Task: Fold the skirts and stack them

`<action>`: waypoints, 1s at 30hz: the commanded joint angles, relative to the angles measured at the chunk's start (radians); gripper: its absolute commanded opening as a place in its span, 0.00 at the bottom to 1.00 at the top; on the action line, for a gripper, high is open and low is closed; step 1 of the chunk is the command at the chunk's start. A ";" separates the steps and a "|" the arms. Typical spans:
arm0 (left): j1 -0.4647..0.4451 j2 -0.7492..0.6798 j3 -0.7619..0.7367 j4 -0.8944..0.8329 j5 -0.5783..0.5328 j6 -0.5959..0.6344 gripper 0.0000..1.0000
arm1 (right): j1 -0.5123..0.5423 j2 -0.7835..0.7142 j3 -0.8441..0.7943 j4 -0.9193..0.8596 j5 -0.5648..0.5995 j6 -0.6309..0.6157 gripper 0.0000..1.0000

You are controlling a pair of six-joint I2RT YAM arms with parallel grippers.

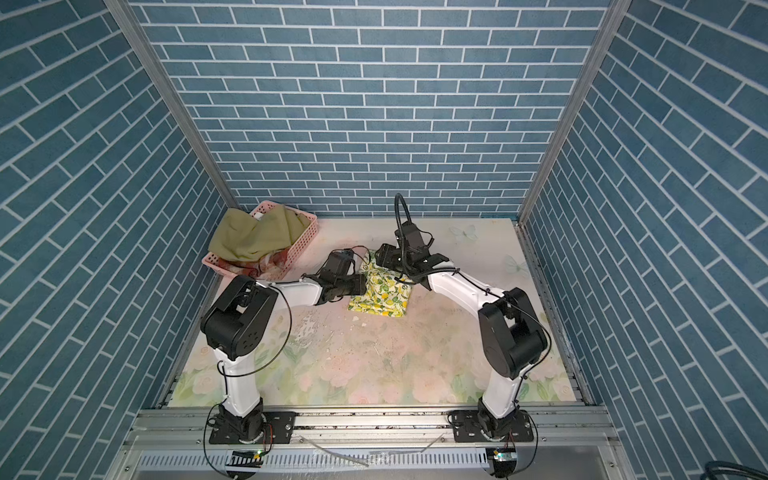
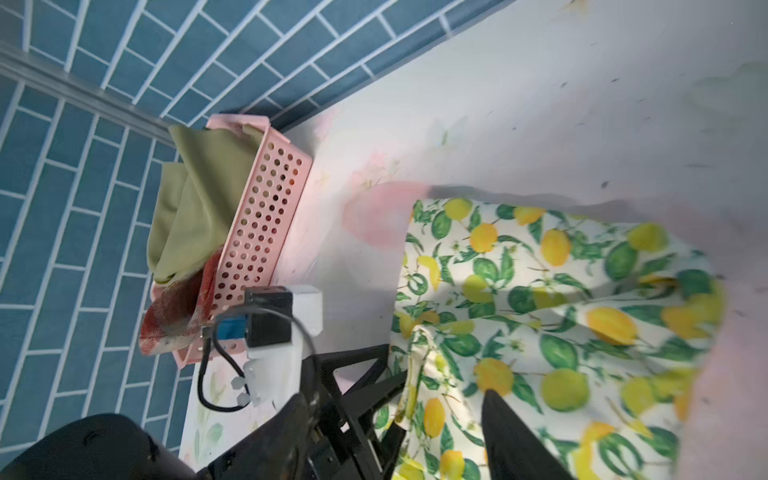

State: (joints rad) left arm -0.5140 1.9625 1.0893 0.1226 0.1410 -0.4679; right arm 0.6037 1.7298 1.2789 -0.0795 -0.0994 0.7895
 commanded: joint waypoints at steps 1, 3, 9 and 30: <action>-0.023 0.061 -0.071 -0.153 0.072 -0.061 0.54 | -0.034 -0.077 -0.065 -0.034 0.104 0.018 0.66; -0.034 0.061 -0.076 -0.138 0.078 -0.078 0.54 | -0.061 -0.106 -0.094 -0.060 0.120 0.019 0.66; -0.103 0.071 -0.079 -0.111 0.064 -0.133 0.54 | -0.134 -0.183 -0.177 -0.130 0.141 0.014 0.66; -0.140 -0.117 -0.139 -0.201 -0.001 -0.001 0.71 | -0.156 -0.161 -0.317 0.033 0.054 0.289 0.72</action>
State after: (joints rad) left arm -0.6819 1.8481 0.9943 0.0475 0.1509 -0.5011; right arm 0.4503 1.5375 0.9794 -0.1146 -0.0162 0.9836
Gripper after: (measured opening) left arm 0.709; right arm 0.723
